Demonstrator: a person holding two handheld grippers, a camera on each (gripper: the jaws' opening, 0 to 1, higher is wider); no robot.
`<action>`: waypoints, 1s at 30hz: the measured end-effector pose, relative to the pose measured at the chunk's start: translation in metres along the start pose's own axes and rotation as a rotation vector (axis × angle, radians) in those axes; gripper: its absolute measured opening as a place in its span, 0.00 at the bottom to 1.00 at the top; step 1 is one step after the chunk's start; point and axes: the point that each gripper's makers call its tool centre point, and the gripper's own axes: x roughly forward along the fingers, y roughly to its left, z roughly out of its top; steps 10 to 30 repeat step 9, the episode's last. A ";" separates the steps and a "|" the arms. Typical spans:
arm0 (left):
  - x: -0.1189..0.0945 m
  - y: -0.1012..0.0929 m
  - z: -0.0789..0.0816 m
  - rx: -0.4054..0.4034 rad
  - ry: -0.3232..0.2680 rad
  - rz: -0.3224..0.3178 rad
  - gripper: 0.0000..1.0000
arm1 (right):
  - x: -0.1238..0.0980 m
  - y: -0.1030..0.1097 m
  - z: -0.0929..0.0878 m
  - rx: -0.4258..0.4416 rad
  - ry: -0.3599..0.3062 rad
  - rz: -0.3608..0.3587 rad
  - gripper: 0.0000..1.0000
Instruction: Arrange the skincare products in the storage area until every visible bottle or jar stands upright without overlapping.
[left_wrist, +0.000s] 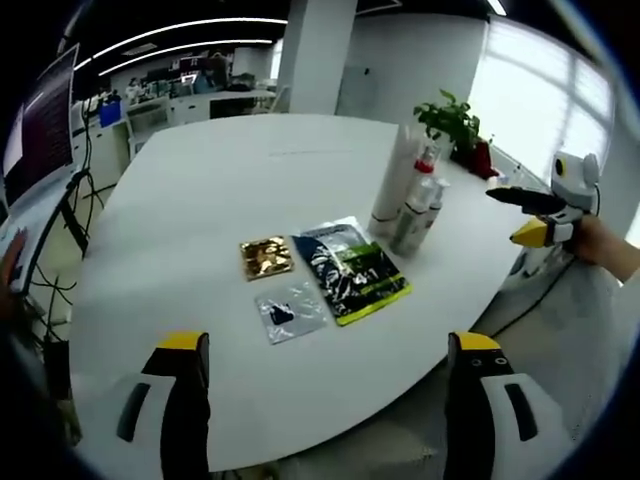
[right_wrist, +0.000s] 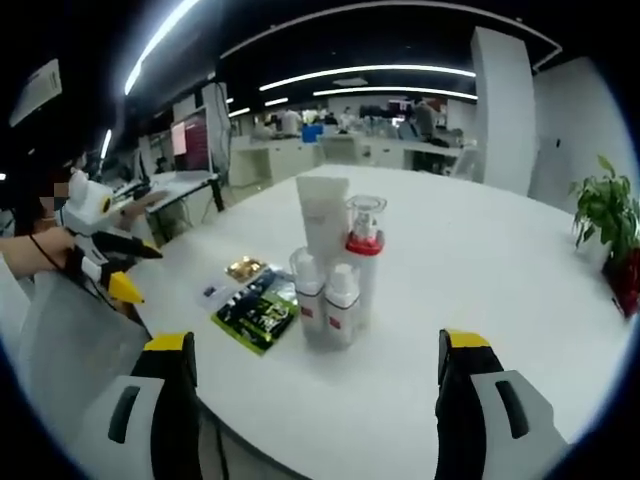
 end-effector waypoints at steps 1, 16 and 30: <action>0.000 0.000 0.000 0.000 0.001 0.000 0.95 | 0.000 0.000 -0.001 0.000 0.002 0.001 0.99; 0.000 -0.002 -0.001 -0.001 0.009 -0.004 0.94 | 0.001 0.002 -0.001 0.007 0.007 0.009 0.99; 0.000 -0.002 -0.001 -0.001 0.009 -0.004 0.94 | 0.001 0.002 -0.001 0.007 0.007 0.009 0.99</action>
